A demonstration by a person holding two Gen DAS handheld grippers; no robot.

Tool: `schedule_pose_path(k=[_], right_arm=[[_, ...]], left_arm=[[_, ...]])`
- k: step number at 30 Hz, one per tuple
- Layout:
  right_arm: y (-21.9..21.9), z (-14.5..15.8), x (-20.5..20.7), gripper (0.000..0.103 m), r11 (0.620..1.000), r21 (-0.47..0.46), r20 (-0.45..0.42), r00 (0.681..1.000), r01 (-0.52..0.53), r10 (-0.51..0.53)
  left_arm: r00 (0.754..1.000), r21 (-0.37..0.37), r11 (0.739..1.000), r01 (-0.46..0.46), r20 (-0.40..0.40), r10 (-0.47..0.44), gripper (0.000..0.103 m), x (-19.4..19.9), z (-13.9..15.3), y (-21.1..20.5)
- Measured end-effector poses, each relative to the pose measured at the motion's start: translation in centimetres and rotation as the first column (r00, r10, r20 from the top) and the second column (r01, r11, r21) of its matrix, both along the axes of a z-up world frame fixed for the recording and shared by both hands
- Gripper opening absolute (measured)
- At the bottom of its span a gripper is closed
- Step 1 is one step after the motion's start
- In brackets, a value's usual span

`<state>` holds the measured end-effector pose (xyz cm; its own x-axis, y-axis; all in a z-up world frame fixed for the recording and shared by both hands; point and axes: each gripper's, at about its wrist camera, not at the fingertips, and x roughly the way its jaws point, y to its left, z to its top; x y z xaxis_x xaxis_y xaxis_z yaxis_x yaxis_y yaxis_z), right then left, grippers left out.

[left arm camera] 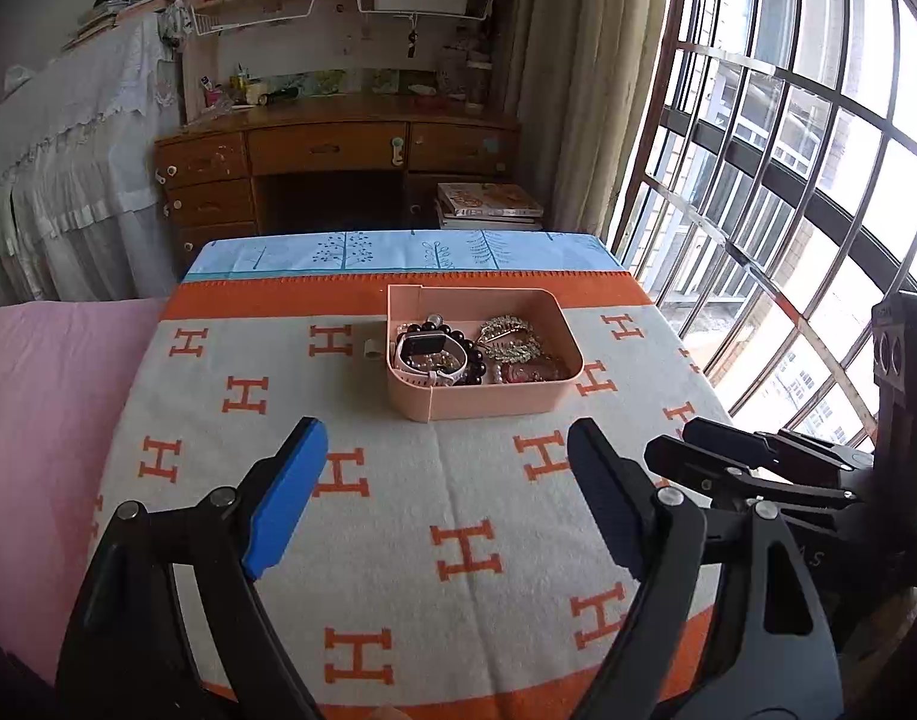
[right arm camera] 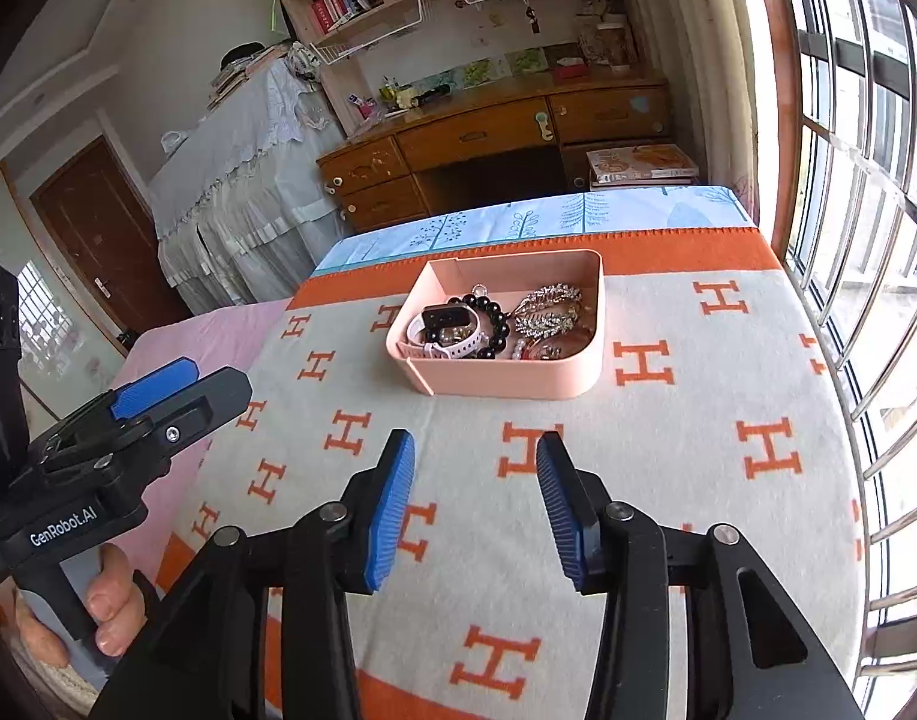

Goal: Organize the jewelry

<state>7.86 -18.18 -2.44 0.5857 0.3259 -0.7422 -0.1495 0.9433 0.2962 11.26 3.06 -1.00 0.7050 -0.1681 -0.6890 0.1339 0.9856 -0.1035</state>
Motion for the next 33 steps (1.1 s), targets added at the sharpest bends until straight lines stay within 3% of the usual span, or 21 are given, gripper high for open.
schedule_pose_path(k=[2, 9, 14, 21, 24, 33], right_arm=[[0.2, 1.1, -2.6, 0.057, 1.0, -0.015, 0.007, 1.0, 0.015, -0.015], [1.2, 5.7, -10.9, 0.066, 1.0, 0.006, 0.019, 1.0, 0.021, -0.021], [2.0, 8.9, -16.0, 0.085, 0.999, -0.009, 0.097, 0.994, 0.049, -0.047], [2.7, 11.3, -20.4, 0.087, 0.998, -0.017, 0.157, 0.986, 0.055, -0.051], [2.4, 11.5, -21.7, 0.087, 0.997, -0.007, 0.158, 0.985, 0.071, -0.069], [2.3, 11.2, -22.3, 0.088, 0.996, -0.023, 0.145, 0.986, 0.083, -0.079]], left_arm=[[1.0, 0.0, 1.0, -0.004, -0.005, 0.004, 0.081, -2.7, 1.0, -0.1], [0.999, -0.009, 0.999, -0.041, 0.025, 0.041, 0.083, -10.5, 5.1, -0.4], [0.996, -0.032, 0.996, -0.081, -0.026, 0.08, 0.084, -13.1, 6.3, -0.1], [0.991, 0.029, 0.991, -0.134, 0.029, 0.133, 0.084, -15.6, 6.9, -1.6], [0.989, 0.04, 0.988, -0.147, 0.017, 0.146, 0.084, -15.8, 6.5, -1.8], [0.985, 0.083, 0.982, -0.17, 0.02, 0.169, 0.084, -15.8, 5.8, -2.3]])
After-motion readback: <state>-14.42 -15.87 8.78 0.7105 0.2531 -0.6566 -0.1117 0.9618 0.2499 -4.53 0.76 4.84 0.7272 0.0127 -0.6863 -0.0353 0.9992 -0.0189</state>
